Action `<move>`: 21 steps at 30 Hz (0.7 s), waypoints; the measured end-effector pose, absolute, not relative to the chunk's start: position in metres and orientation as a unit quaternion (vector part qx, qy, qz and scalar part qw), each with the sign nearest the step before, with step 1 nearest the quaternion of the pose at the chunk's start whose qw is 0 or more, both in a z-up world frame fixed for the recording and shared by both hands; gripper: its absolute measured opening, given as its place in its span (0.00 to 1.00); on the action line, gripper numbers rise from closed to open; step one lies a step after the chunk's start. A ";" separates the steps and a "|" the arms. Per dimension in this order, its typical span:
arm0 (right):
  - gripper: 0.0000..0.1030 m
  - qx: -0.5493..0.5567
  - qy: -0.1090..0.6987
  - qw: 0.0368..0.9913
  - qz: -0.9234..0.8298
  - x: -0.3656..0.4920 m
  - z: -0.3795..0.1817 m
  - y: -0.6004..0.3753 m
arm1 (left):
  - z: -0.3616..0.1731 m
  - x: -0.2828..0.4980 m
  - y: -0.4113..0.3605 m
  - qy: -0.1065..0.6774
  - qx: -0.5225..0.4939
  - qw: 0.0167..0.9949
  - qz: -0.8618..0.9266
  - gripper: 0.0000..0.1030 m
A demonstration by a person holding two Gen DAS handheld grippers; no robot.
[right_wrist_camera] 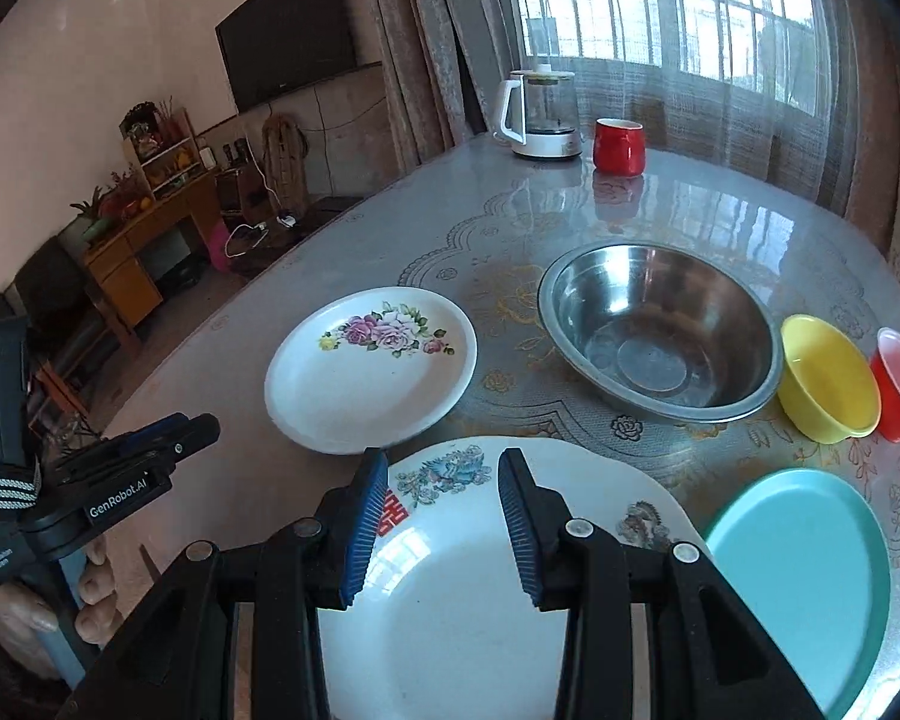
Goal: Organize plates and bowls
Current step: 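Reach both tools to the rim of the small rose-patterned plate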
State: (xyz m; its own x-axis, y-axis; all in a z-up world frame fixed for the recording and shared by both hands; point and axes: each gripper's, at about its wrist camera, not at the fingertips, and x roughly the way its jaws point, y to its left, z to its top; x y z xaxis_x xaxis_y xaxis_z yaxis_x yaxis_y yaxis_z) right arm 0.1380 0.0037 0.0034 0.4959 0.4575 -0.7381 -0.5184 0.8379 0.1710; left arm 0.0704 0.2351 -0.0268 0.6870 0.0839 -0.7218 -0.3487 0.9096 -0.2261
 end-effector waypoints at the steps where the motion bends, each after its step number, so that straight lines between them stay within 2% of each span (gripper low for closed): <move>1: 0.38 -0.020 0.425 0.857 0.291 0.148 0.003 0.005 | -0.026 0.073 0.239 0.376 -0.180 0.901 0.119 0.36; 12: 0.35 -0.029 0.497 0.821 0.281 0.226 -0.031 0.052 | -0.030 0.114 0.254 0.379 -0.189 0.901 0.100 0.36; 15: 0.32 -0.050 0.513 0.816 0.263 0.238 -0.045 0.063 | -0.034 0.127 0.251 0.386 -0.175 0.901 0.092 0.36; 17: 0.22 -0.059 0.520 0.812 0.259 0.244 -0.054 0.069 | -0.040 0.136 0.248 0.395 -0.168 0.900 0.081 0.35; 20: 0.22 -0.069 0.523 0.808 0.263 0.247 -0.063 0.078 | -0.051 0.148 0.244 0.411 -0.163 0.894 0.075 0.35; 21: 0.22 -0.074 0.520 0.809 0.265 0.246 -0.064 0.081 | -0.054 0.151 0.242 0.413 -0.160 0.894 0.068 0.31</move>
State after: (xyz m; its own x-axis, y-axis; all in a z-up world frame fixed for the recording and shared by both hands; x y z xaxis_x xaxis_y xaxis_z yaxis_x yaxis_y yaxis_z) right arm 0.2463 0.0808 -0.0636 0.3194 0.3520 -0.8798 -0.5063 0.8482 0.1556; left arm 0.1506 0.2417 -0.0538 0.6500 -0.0096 -0.7599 -0.2542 0.9396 -0.2293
